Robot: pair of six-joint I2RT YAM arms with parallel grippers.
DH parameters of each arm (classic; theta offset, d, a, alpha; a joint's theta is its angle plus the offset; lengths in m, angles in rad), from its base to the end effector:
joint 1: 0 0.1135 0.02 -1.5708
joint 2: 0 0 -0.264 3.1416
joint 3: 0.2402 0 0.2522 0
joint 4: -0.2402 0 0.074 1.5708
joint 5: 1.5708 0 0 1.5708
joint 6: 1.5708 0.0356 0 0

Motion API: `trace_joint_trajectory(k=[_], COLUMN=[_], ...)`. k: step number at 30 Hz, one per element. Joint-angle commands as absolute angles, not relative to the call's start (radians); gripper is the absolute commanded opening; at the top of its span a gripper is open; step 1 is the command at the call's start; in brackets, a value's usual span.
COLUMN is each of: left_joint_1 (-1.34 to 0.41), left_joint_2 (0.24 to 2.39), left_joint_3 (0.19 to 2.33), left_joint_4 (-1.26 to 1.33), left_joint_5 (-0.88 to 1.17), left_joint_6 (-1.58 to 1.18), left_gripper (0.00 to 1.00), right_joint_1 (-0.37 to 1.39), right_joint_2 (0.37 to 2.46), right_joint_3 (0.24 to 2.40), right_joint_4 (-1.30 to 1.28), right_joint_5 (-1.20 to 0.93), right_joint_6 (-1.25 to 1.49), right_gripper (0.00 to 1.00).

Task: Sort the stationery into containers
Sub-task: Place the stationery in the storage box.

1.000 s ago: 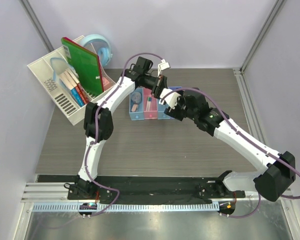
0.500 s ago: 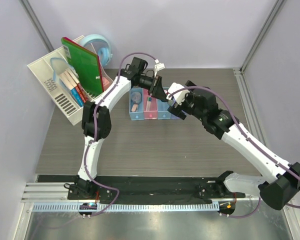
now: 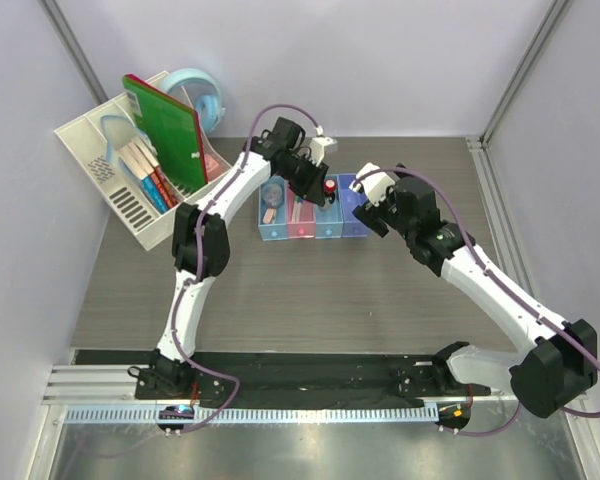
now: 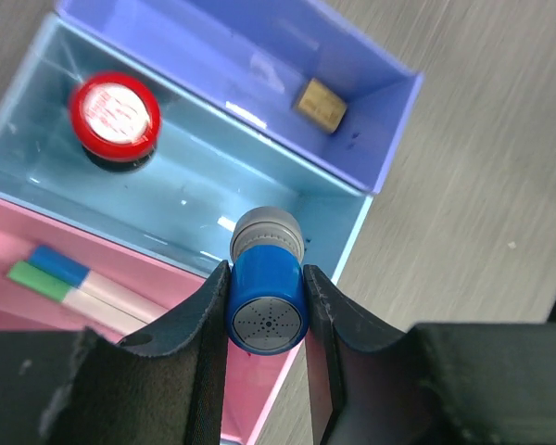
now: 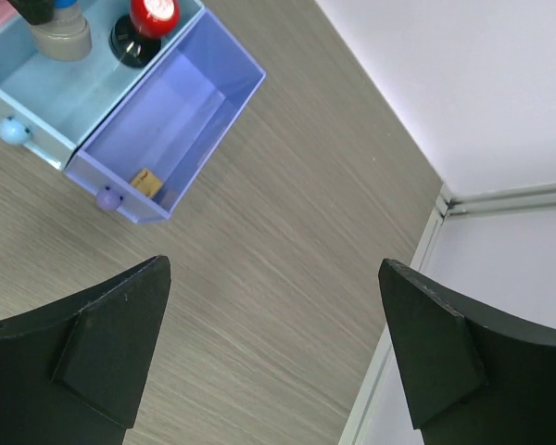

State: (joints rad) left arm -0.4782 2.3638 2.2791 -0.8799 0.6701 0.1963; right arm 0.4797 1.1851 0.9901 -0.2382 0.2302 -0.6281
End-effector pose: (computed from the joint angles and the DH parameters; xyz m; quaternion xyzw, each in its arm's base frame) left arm 0.4473 -0.2568 0.2541 0.3909 0.8181 -0.3503 0.2350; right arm 0.2444 0.1180 0.3239 -0.3876 0.7444 -0.1362 0.5264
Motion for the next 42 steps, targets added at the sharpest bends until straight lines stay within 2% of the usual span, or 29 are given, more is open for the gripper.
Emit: trace_joint_trajectory(k=[1,25,28,30,32,34,35,39,42], left_joint_1=[-0.508,-0.607,-0.607,-0.607,-0.607,-0.607,-0.607,-0.607,-0.607], left_joint_2=[2.333,2.405,2.418,2.421,2.419,2.416,2.413,2.402,2.39], left_joint_3=[2.22,2.224,2.24,2.241,2.238,2.238,2.237,2.227,2.226], left_joint_4=[-0.873,-0.776,-0.77,-0.758,-0.747,-0.739,-0.735,-0.721,-0.715], left_joint_5=[0.569,0.368,0.35,0.327,0.311,0.307,0.305,0.305,0.302], left_joint_6=[0.256,0.279,0.279,0.278,0.278,0.278,0.279,0.279,0.279], left_gripper=[0.0,0.0,0.08,0.16,0.32,0.38,0.49,0.62,0.63], right_joint_1=[0.454,0.423,0.423,0.422,0.42,0.422,0.422,0.422,0.422], right_joint_2=[1.173,1.163,1.16,1.158,1.158,1.161,1.161,1.16,1.161], right_joint_3=[0.977,0.931,0.925,0.92,0.92,0.922,0.922,0.92,0.92], right_joint_4=[-0.166,-0.158,-0.156,-0.156,-0.155,-0.156,-0.155,-0.156,-0.156], right_joint_5=[0.247,0.207,0.204,0.199,0.199,0.198,0.196,0.196,0.196], right_joint_6=[-0.609,-0.591,-0.591,-0.591,-0.591,-0.591,-0.591,-0.591,-0.589], right_gripper=[1.0,1.0,1.0,1.0,1.0,1.0,1.0,1.0,1.0])
